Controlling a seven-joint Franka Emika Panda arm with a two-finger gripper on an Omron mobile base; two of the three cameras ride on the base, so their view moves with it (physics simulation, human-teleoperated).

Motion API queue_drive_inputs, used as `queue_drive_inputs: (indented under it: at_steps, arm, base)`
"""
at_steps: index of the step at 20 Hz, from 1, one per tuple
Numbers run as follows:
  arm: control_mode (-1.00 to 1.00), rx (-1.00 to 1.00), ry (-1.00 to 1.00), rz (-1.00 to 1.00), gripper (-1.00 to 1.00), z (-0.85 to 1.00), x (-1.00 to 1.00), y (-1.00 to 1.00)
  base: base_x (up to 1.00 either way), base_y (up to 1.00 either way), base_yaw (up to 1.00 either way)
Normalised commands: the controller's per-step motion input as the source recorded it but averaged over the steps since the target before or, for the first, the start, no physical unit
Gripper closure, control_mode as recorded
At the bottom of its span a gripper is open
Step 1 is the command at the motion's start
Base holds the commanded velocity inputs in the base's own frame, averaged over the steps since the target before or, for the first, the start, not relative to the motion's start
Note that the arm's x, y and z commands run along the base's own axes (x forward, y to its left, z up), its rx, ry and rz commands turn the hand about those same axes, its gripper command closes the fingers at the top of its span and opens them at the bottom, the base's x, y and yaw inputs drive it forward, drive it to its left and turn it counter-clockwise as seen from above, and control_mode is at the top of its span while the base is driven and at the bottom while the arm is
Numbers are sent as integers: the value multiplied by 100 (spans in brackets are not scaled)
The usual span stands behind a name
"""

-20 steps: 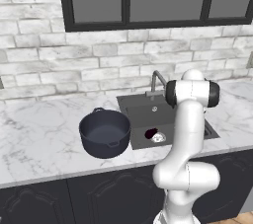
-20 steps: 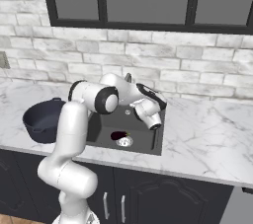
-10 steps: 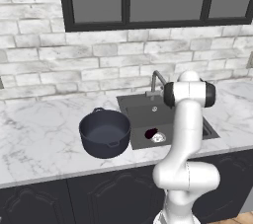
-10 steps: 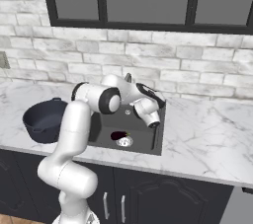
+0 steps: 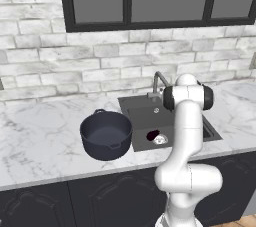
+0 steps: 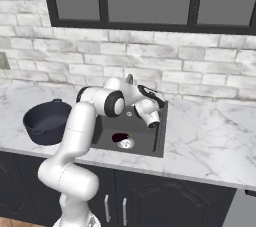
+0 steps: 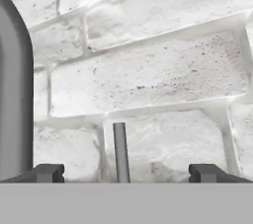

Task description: Dump the eggplant from the pot into the sink. Then turn on the water and wash the eggplant. Then turn off the water and put the eggplant back in the pot.

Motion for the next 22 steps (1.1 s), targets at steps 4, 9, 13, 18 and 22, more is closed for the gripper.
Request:
queue_drive_inputs:
  at_steps: [4, 9, 13, 18, 22]
  arm:
    - [-100, -1, 4, -5, -100, -3, 42, 0]
    - [-100, -2, 4, -5, -100, -6, 32, 0]
    - [-100, -2, 4, -5, -100, -5, 16, 0]
    - [-100, -1, 4, -5, 100, -1, 2, -2]
    - [-100, 0, 2, -4, 100, -4, 0, -29]
  base:
    - [0, 0, 0]
    - [0, 0, 0]
    - [0, 0, 0]
    - [0, 0, 0]
    - [0, 0, 0]
